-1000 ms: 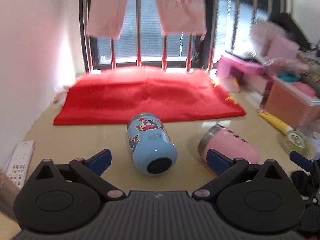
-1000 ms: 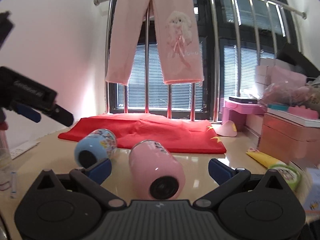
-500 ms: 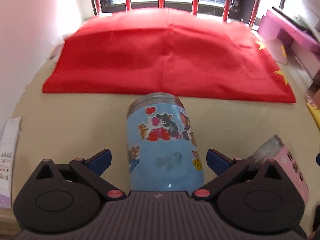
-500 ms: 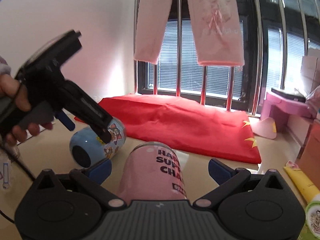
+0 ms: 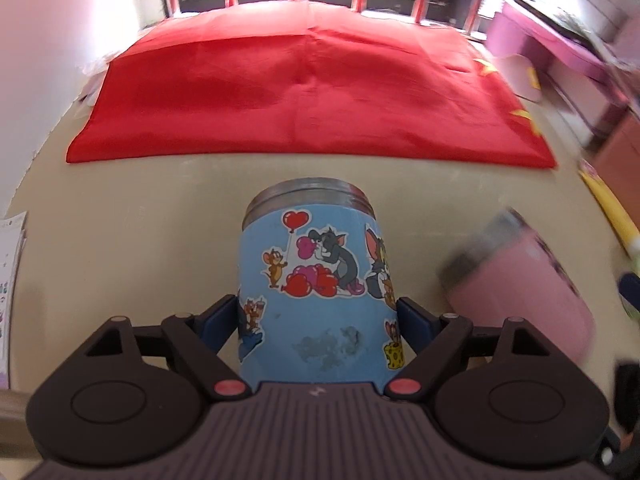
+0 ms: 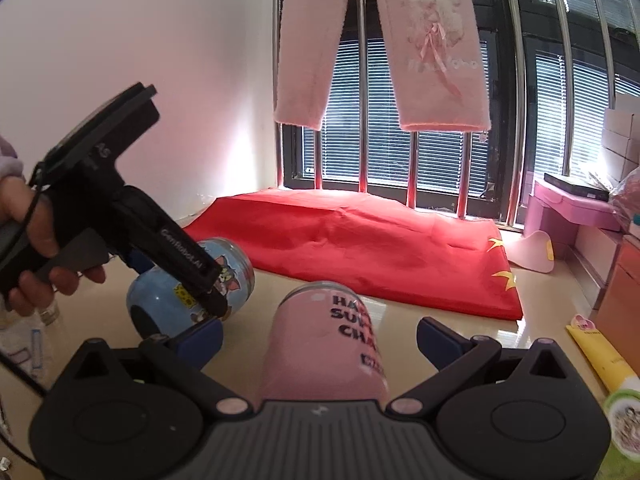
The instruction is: Flip cup upright
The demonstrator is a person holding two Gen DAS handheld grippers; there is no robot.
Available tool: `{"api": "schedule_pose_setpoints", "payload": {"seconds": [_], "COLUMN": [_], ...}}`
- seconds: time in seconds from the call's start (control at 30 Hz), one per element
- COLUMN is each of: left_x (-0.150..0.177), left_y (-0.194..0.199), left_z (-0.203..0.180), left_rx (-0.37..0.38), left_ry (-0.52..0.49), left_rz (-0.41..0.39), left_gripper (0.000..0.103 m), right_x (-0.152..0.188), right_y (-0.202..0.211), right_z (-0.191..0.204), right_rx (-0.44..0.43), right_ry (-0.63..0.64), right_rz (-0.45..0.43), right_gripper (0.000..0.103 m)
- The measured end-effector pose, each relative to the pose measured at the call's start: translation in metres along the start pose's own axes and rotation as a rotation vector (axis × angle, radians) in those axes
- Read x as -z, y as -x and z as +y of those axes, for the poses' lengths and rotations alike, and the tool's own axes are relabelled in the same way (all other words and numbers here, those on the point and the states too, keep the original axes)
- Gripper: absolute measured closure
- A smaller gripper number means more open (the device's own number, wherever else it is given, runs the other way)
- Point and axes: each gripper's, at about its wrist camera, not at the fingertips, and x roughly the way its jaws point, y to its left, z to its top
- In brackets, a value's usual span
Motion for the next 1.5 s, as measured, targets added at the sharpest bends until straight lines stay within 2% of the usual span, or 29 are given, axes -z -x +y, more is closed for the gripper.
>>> {"api": "schedule_pose_setpoints", "payload": {"seconds": [0.23, 0.47, 0.67, 0.83, 1.0, 1.07, 1.1, 1.3, 1.5], "left_x": [0.056, 0.119, 0.148, 0.157, 0.156, 0.155, 0.154, 0.169, 0.212], "left_y": [0.051, 0.066, 0.073, 0.072, 0.073, 0.084, 0.091, 0.145, 0.171], "left_z": [-0.026, -0.044, -0.061, -0.066, -0.061, -0.055, -0.052, -0.011, 0.034], "left_rx": [0.081, 0.132, 0.169, 0.175, 0.179, 0.210, 0.223, 0.217, 0.212], "left_ry": [-0.127, -0.243, -0.412, -0.496, -0.464, -0.440, -0.428, -0.368, -0.290], "left_rz": [0.006, 0.047, 0.033, -0.002, -0.019, -0.062, -0.088, -0.249, -0.318], "left_gripper": [0.017, 0.017, 0.017, 0.016, 0.015, 0.001, 0.000, 0.000, 0.000], "right_x": [0.007, 0.042, 0.061, 0.062, 0.060, 0.059, 0.059, 0.055, 0.048], "right_y": [0.057, 0.115, 0.153, 0.158, 0.154, 0.154, 0.153, 0.153, 0.154], "right_z": [0.023, 0.044, 0.054, 0.057, 0.065, 0.068, 0.070, 0.086, 0.118], "right_rx": [0.032, 0.116, 0.196, 0.226, 0.228, 0.230, 0.233, 0.247, 0.265], "right_ry": [0.011, -0.023, -0.072, -0.086, -0.092, -0.087, -0.085, -0.091, -0.104], "right_rz": [0.010, 0.089, 0.140, 0.162, 0.191, 0.198, 0.199, 0.186, 0.159], "right_gripper": [0.000, 0.000, 0.000, 0.000, 0.000, 0.000, 0.000, 0.000, 0.000]}}
